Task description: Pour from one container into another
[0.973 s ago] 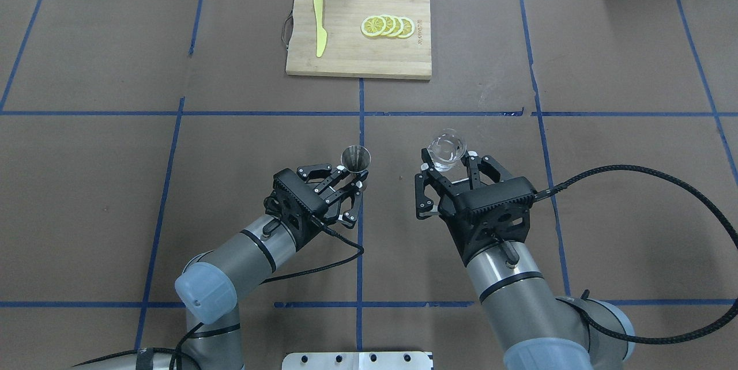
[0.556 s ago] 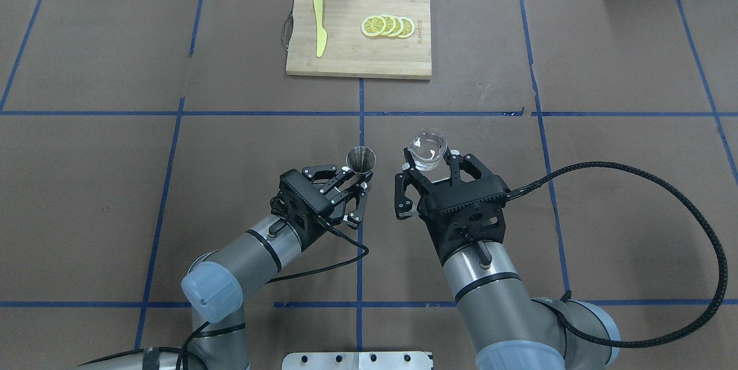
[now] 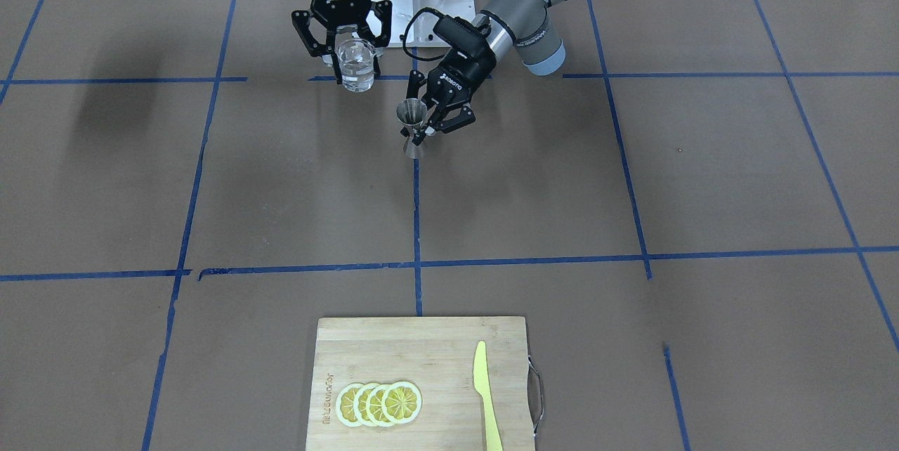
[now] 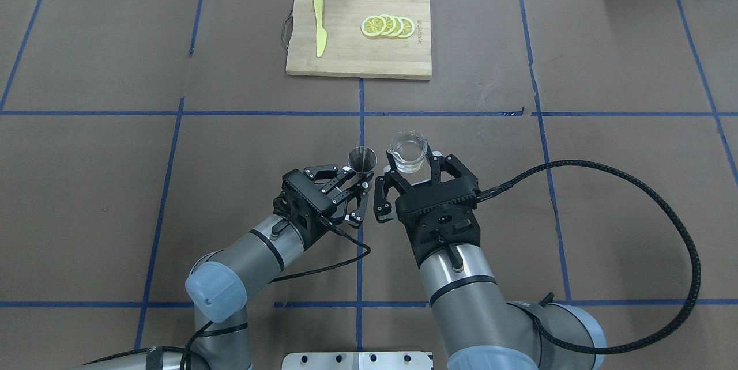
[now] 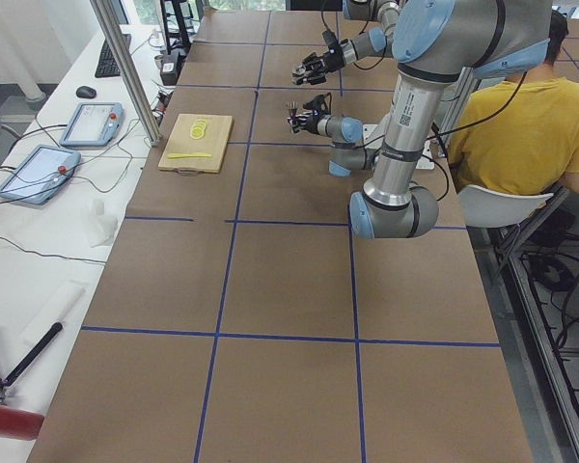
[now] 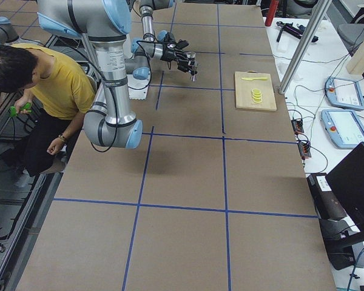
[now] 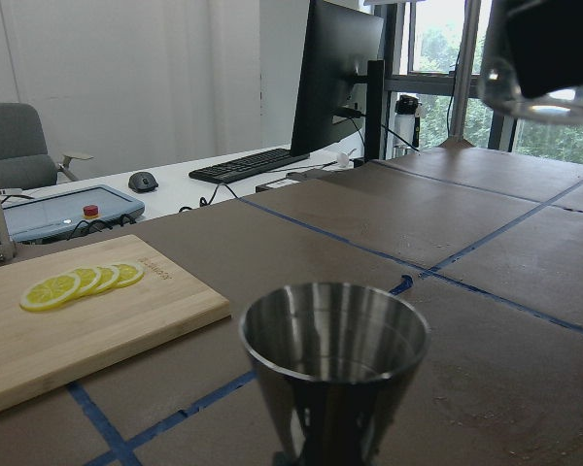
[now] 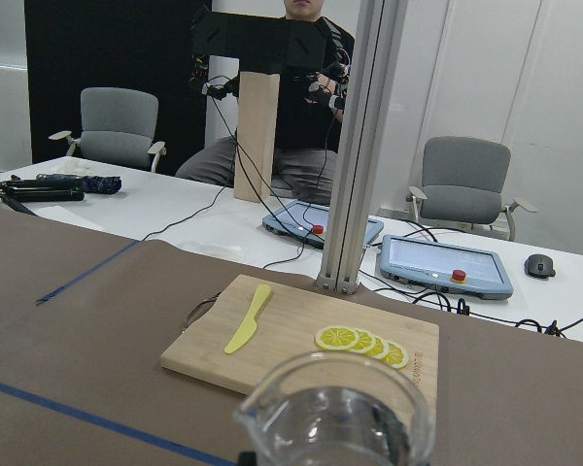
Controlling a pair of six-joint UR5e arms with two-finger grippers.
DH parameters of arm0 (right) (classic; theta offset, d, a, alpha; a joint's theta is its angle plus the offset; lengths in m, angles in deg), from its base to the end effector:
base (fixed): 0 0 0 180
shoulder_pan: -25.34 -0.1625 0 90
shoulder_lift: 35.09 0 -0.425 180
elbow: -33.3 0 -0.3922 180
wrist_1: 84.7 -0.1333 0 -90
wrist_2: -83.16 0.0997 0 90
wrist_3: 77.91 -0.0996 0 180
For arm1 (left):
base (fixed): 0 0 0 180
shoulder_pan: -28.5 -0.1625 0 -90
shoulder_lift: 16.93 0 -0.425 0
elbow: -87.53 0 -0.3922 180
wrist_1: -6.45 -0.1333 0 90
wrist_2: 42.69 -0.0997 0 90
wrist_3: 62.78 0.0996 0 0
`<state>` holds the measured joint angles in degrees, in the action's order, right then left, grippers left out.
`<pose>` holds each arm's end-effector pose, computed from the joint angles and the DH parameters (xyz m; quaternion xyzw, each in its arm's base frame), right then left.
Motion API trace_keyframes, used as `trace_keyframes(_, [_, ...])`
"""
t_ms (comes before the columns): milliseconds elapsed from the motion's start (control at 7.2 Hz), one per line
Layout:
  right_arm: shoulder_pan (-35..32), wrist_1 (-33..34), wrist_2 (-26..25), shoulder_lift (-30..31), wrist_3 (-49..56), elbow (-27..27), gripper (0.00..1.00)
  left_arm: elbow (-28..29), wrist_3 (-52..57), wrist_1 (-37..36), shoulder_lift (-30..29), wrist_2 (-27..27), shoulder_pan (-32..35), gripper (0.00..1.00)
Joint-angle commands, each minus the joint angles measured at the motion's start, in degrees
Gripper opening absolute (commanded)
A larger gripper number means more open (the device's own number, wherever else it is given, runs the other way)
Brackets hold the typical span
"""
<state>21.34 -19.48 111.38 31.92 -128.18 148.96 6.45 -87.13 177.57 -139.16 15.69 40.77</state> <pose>-0.4820 -0.2553 0.1772 0.5730 -0.3229 0.0811 0.7489 0.5900 -0.3182 0.2491 0.6079 0.4863 0.0724 0.6234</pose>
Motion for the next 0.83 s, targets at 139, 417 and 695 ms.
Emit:
trace_keyframes(139, [0.04,6.4,0.0,-4.07,0.0,0.0,0.01,0.3,0.09,-0.08,-0.38,-0.1,-0.13,0.0])
trace_keyframes(417, [0.04,9.9,0.26,-4.87,0.09,0.0,0.0,0.57,0.09,-0.08,-0.38,-0.1,-0.14,0.0])
trace_keyframes(695, [-0.04,12.2,0.26,-5.58,2.45,-0.08,0.0,0.57,0.09,-0.08,-0.46,-0.19,-0.31,0.0])
